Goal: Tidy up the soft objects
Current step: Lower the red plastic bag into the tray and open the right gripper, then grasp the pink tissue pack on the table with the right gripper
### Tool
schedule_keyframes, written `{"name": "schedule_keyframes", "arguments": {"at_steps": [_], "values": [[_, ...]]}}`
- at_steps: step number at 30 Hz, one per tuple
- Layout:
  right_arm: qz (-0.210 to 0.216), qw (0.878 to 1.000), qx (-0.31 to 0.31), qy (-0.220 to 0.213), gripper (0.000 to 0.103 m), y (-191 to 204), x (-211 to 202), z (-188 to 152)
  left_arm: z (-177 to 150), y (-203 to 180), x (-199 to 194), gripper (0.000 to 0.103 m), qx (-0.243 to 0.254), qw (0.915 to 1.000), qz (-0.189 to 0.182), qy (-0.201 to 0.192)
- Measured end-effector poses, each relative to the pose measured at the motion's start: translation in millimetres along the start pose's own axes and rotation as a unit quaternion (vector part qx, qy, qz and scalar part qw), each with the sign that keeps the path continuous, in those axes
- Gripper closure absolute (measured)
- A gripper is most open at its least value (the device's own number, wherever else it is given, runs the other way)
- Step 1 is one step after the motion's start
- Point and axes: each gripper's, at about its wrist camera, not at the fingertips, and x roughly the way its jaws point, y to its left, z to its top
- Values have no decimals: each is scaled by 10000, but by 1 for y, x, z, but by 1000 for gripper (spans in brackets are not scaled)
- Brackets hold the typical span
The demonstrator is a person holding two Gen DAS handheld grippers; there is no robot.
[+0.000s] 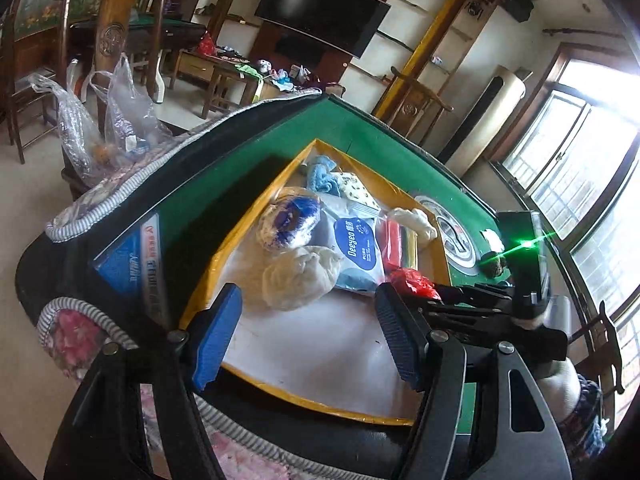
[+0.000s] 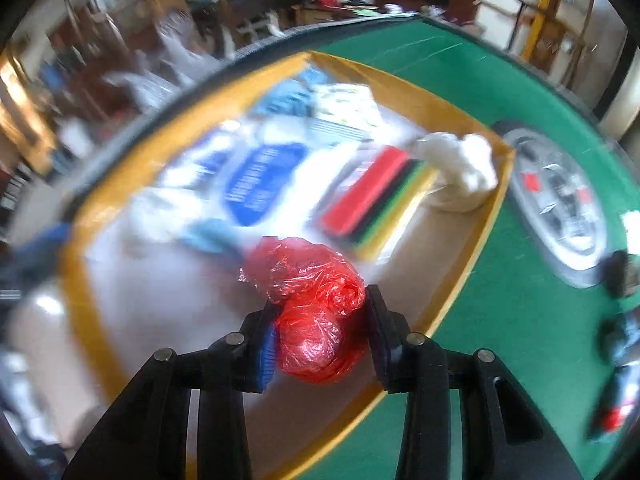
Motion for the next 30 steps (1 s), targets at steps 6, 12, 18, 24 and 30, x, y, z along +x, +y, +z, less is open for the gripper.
{"name": "schedule_keyframes", "arguments": {"at_steps": [6, 12, 18, 24, 30], "values": [[614, 9968, 490, -161, 55, -17, -13, 8, -2, -2, -2, 31, -7, 10000, 82, 18], [634, 9883, 750, -1165, 47, -53, -69, -16, 2, -28, -18, 31, 299, 9994, -108, -165], [300, 9718, 1452, -1833, 39, -115, -110, -51, 10, -70, -62, 0, 432, 9628, -2545, -796], [-225, 9553, 2209, -1954, 38, -194, -128, -99, -21, -124, 0, 0, 945, 9744, -1985, 477], [-519, 9345, 3000, -1842, 38, -259, -139, -152, -36, -188, 40, 0, 1496, 9631, -1927, 1133]]}}
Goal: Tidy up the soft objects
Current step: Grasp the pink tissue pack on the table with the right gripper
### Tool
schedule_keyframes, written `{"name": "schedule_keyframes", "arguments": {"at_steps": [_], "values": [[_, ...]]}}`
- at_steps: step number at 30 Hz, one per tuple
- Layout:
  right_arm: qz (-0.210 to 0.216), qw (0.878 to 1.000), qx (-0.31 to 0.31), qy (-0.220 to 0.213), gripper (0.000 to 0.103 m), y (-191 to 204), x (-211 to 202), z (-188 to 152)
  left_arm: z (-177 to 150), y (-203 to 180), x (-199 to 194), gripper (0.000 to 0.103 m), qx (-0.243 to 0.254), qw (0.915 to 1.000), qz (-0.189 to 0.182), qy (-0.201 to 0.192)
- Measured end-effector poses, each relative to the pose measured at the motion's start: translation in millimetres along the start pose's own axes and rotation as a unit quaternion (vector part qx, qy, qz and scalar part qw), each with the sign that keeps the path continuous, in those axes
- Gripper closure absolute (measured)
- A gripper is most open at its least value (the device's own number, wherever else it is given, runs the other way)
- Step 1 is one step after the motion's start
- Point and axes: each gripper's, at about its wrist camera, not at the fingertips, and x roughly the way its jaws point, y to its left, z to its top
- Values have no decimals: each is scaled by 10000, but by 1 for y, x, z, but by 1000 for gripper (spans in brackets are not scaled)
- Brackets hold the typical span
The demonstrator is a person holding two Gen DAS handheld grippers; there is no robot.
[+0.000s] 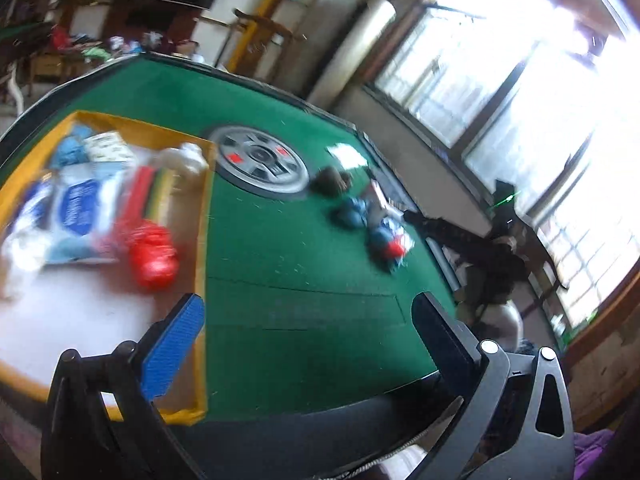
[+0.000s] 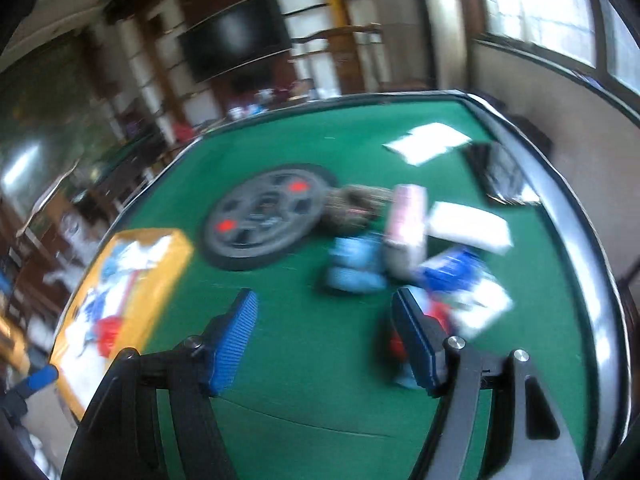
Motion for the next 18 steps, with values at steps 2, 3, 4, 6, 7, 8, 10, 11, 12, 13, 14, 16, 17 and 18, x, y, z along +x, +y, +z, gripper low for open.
{"name": "schedule_keyframes", "arguments": {"at_steps": [2, 3, 4, 6, 7, 8, 10, 11, 12, 13, 14, 16, 17, 18], "values": [[-135, 9997, 194, -47, 38, -26, -10, -3, 3, -17, 24, 0, 282, 9992, 141, 249], [-211, 9993, 306, -54, 38, -40, -15, -7, 4, -26, 41, 0, 427, 9981, 175, 420], [-268, 9989, 382, -48, 38, -51, -18, -8, 4, -30, 50, 0, 487, 9972, 186, 532], [-420, 9977, 525, -33, 38, -69, -23, -10, -1, -36, 70, 0, 559, 9951, 228, 777], [-506, 9968, 619, -17, 38, -81, -26, -10, 0, -40, 85, 0, 608, 9937, 261, 907], [-554, 9960, 696, 1, 38, -91, -27, -10, -1, -43, 95, 0, 654, 9925, 305, 990], [-616, 9942, 882, 58, 38, -108, -27, -8, -1, -44, 120, 0, 761, 9886, 628, 1139], [-605, 9934, 967, 89, 38, -114, -25, -6, -3, -46, 124, 0, 819, 9872, 715, 1163], [-561, 9932, 1017, 107, 38, -118, -23, -3, -4, -46, 133, 0, 888, 9854, 821, 1202], [-525, 9932, 1036, 112, 38, -120, -21, -1, -4, -43, 145, 0, 891, 9830, 945, 1295], [-491, 9933, 1043, 118, 38, -120, -18, 2, -5, -40, 149, 0, 854, 9820, 987, 1364], [-418, 9938, 1025, 144, 38, -118, -8, 9, -6, -36, 155, 0, 785, 9815, 1020, 1416], [-358, 9942, 997, 163, 38, -113, -2, 14, -6, -37, 155, 0, 825, 9812, 1078, 1373], [-310, 9946, 973, 174, 38, -108, 3, 15, -7, -36, 158, 0, 807, 9802, 1126, 1418]]}}
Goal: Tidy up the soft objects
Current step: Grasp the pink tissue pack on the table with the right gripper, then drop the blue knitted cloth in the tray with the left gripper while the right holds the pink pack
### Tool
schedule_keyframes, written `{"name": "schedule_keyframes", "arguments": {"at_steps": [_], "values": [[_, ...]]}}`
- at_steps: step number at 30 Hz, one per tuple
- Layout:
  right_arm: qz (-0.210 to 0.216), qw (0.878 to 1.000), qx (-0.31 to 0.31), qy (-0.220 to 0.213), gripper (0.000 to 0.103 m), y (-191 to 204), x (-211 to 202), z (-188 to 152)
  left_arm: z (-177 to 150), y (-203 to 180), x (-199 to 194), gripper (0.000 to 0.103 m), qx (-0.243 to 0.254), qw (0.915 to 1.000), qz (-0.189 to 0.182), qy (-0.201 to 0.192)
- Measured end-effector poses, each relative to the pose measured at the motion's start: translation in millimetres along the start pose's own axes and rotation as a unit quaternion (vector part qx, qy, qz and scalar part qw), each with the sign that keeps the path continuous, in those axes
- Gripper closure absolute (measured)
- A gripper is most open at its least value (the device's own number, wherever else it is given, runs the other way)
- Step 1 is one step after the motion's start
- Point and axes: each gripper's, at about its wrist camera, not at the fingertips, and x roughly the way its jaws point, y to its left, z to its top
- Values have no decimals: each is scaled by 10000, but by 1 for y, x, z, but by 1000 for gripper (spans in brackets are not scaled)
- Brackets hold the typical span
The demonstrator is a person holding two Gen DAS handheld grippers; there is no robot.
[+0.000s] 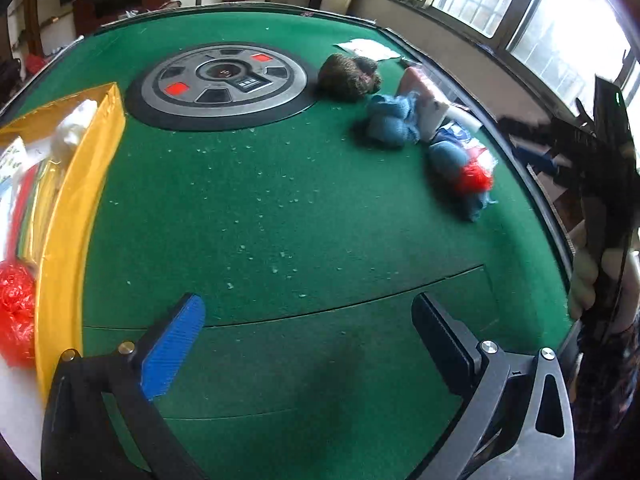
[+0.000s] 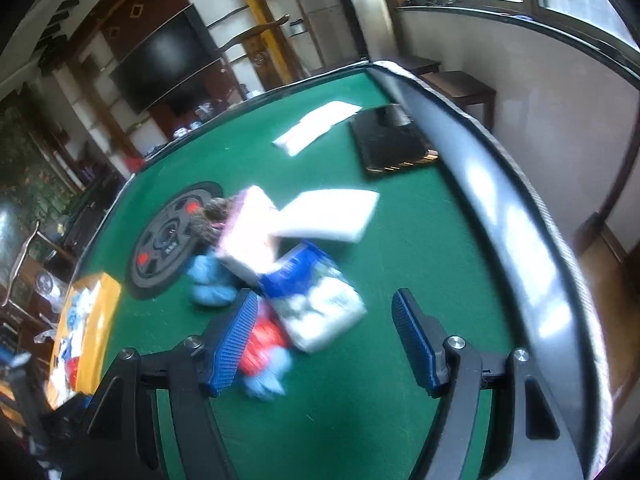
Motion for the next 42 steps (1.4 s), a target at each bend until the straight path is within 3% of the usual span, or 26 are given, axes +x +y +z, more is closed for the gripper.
{"name": "schedule_keyframes", "arguments": {"at_steps": [6, 10, 15, 20, 23, 24, 25, 28, 35, 42], "values": [[333, 9994, -110, 70, 38, 30, 27, 14, -10, -3, -3, 0, 87, 9995, 153, -266], [386, 9992, 20, -33, 38, 31, 36, 22, -8, -8, 4, 0, 243, 9989, 354, -173], [330, 9994, -15, 45, 38, 35, 54, 33, -11, -24, 11, 0, 652, 9940, 874, -13], [308, 9987, -386, 127, 39, 54, 67, 31, -12, -21, 10, 0, 650, 9946, 810, -16], [326, 9982, -474, 187, 55, 57, 74, 28, -9, -22, 7, 0, 594, 9974, 401, 38], [323, 9980, -486, 243, 71, 56, 77, 26, -5, -23, 6, 0, 560, 9983, 129, 82], [343, 9980, -425, 321, 77, 52, 81, 26, -1, -26, 4, 0, 539, 9985, -38, 99], [455, 9983, -193, 296, 82, 44, 75, 28, 24, -39, 5, 0, 580, 9983, -28, -13], [1013, 9945, 232, 124, 82, 22, 53, 30, 97, -63, 45, 0, 671, 9971, -14, -361], [1379, 9888, 579, -13, 82, 6, 43, 35, 130, -67, 86, 2, 573, 9979, 67, -302]]}}
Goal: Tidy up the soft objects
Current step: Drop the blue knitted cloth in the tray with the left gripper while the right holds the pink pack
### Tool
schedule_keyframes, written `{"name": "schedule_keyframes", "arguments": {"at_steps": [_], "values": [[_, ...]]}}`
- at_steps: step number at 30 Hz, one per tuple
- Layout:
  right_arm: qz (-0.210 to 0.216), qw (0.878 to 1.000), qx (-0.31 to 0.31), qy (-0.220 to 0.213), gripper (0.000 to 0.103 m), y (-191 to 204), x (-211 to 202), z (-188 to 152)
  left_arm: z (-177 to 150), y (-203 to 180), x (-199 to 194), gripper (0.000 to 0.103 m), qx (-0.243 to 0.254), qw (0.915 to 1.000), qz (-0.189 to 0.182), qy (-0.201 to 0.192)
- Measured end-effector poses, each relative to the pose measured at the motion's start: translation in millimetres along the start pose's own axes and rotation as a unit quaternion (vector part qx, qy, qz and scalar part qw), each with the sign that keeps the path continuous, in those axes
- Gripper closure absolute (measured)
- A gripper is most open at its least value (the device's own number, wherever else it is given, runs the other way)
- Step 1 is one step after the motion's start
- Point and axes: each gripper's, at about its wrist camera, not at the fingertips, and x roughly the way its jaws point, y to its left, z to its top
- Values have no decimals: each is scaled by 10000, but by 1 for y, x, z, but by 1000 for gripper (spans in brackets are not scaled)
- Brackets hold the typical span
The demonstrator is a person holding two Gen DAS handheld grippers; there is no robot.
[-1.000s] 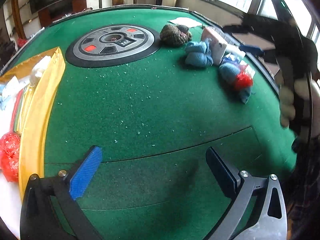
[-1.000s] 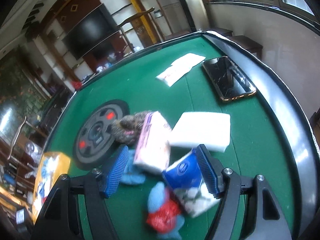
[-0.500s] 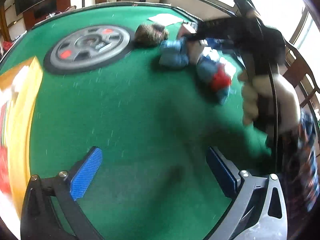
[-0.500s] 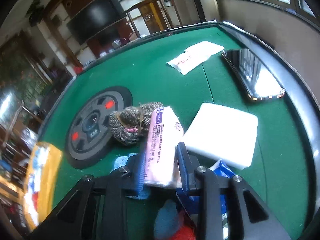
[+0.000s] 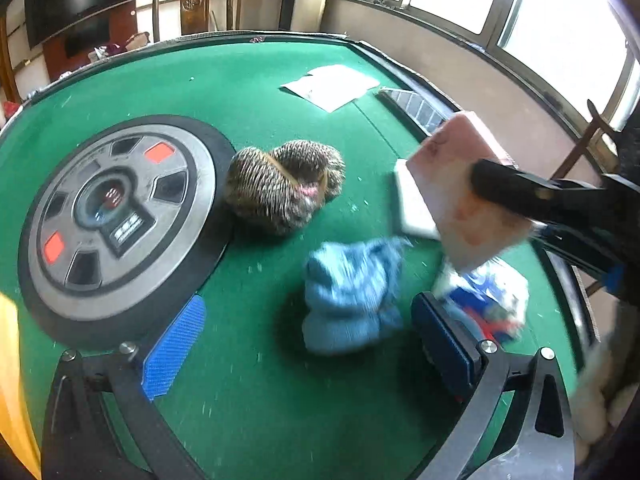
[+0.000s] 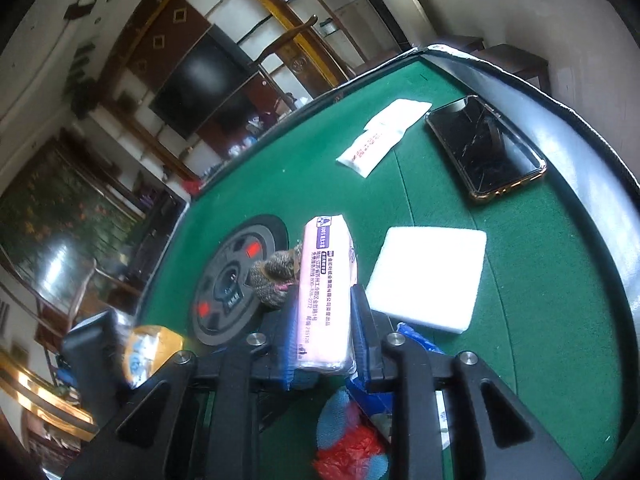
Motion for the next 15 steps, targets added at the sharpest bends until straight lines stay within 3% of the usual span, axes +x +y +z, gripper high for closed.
{"name": "schedule_keyframes", "arguments": {"at_steps": [4, 6, 8, 15], "values": [[9, 10000, 28, -88, 82, -2, -5, 0, 1, -3, 6, 11, 3, 10000, 43, -9], [-18, 10000, 34, -90, 81, -2, -4, 0, 1, -4, 5, 24, 64, 9998, 167, -5], [-33, 10000, 61, -67, 81, -2, 0, 0, 2, -1, 0, 62, -3, 9998, -187, -13], [-55, 10000, 53, -22, 81, -1, 3, -4, -10, 16, -44, 64, -344, 9975, -548, -272]]}}
